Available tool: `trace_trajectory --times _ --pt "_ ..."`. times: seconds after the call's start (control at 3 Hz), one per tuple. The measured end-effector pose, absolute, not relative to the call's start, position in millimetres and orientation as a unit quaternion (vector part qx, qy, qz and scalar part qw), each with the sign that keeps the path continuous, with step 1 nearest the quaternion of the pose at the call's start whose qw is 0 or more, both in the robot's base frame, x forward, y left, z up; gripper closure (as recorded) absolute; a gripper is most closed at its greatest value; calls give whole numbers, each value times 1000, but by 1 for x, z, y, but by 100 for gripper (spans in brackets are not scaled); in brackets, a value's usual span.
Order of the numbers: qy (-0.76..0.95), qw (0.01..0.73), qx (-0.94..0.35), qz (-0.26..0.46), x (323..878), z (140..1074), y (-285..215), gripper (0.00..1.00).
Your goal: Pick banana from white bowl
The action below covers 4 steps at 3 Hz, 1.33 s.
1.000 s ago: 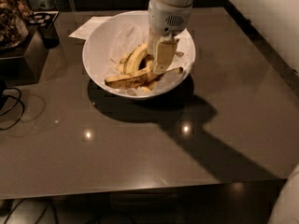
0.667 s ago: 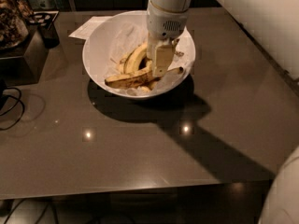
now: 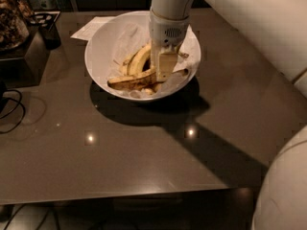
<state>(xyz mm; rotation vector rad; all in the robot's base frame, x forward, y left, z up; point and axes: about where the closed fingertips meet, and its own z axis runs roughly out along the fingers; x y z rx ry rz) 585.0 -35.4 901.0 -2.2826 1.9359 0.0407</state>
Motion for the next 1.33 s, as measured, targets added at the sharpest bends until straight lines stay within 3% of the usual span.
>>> trace_trajectory --times 0.67,1.33 --pt "645 62 -761 12 592 889 -38 50" --pt "644 60 -763 15 591 883 -39 91"
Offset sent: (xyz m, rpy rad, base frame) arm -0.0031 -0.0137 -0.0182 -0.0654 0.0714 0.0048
